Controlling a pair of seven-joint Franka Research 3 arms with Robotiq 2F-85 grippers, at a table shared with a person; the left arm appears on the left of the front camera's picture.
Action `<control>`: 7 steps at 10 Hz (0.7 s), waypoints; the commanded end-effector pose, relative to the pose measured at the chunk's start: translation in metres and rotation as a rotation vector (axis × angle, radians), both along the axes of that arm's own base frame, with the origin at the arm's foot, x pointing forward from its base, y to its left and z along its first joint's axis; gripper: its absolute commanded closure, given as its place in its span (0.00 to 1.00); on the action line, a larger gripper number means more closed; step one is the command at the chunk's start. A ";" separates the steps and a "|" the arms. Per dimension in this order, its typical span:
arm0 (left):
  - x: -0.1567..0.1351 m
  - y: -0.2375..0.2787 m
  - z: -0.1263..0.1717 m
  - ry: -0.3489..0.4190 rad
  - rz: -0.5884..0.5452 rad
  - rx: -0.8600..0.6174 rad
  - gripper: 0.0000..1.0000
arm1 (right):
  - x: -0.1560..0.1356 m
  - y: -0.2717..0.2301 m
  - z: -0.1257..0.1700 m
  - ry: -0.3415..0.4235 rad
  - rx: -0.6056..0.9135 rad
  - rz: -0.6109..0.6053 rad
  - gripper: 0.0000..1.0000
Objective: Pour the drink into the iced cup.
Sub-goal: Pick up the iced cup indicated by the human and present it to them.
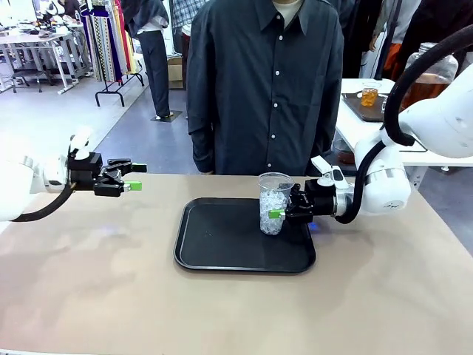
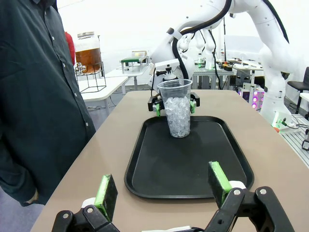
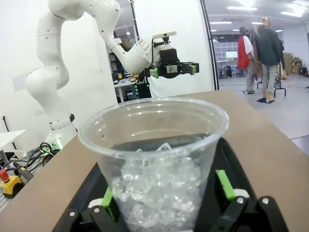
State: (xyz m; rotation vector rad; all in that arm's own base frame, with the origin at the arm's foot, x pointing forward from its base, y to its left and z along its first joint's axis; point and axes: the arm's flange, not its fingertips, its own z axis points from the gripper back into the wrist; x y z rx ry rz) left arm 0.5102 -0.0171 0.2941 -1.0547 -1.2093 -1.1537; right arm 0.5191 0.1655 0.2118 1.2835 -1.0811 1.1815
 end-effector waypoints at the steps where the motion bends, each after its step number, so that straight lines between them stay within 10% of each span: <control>1: 0.000 -0.001 0.002 0.004 -0.001 -0.007 0.00 | 0.007 0.010 0.001 0.039 0.003 -0.003 0.00; 3: 0.000 -0.001 0.002 0.004 -0.001 -0.007 0.00 | 0.003 0.010 0.001 0.036 0.001 0.018 0.35; 7: 0.000 -0.001 0.002 0.004 -0.001 -0.007 0.00 | -0.004 0.011 0.018 0.017 -0.034 0.037 0.35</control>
